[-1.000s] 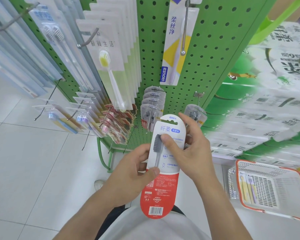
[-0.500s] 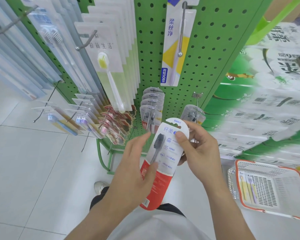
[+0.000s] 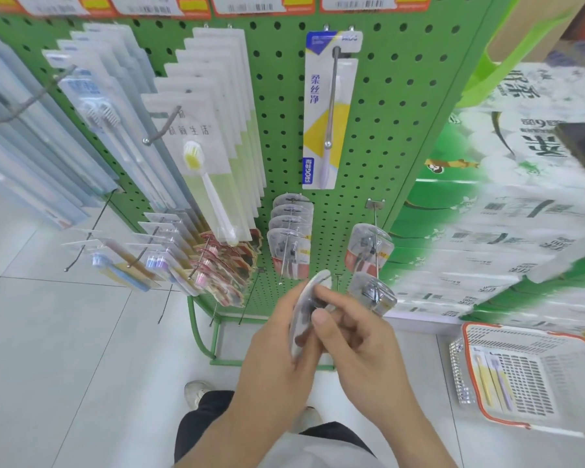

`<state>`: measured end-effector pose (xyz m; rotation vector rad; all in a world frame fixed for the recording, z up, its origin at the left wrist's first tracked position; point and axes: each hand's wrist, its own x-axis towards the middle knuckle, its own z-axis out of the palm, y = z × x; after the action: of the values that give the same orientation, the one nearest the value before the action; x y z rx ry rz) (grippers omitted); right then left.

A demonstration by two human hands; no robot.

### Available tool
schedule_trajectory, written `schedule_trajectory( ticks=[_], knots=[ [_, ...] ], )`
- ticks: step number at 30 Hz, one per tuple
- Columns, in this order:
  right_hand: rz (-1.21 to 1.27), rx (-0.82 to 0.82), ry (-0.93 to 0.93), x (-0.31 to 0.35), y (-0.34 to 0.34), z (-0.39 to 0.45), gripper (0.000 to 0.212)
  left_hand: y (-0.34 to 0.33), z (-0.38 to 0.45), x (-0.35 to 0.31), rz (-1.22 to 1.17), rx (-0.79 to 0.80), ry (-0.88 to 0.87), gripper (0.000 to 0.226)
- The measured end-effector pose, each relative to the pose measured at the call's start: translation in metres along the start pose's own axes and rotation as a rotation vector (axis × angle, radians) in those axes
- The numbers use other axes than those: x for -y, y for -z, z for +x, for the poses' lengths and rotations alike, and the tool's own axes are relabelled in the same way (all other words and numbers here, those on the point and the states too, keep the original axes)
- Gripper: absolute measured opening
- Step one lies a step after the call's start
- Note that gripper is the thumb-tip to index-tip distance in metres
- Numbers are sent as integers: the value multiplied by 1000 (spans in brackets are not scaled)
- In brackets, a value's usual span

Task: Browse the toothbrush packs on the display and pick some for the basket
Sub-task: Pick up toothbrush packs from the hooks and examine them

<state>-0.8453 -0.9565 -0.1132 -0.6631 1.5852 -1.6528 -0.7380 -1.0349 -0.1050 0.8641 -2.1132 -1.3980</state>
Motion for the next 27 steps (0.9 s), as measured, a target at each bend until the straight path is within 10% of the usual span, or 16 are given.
schedule_trajectory(
  ticks=[27],
  knots=[
    [-537,-306,76,-40,97,15,33,-74,53,46,1,265,37,19]
  ],
)
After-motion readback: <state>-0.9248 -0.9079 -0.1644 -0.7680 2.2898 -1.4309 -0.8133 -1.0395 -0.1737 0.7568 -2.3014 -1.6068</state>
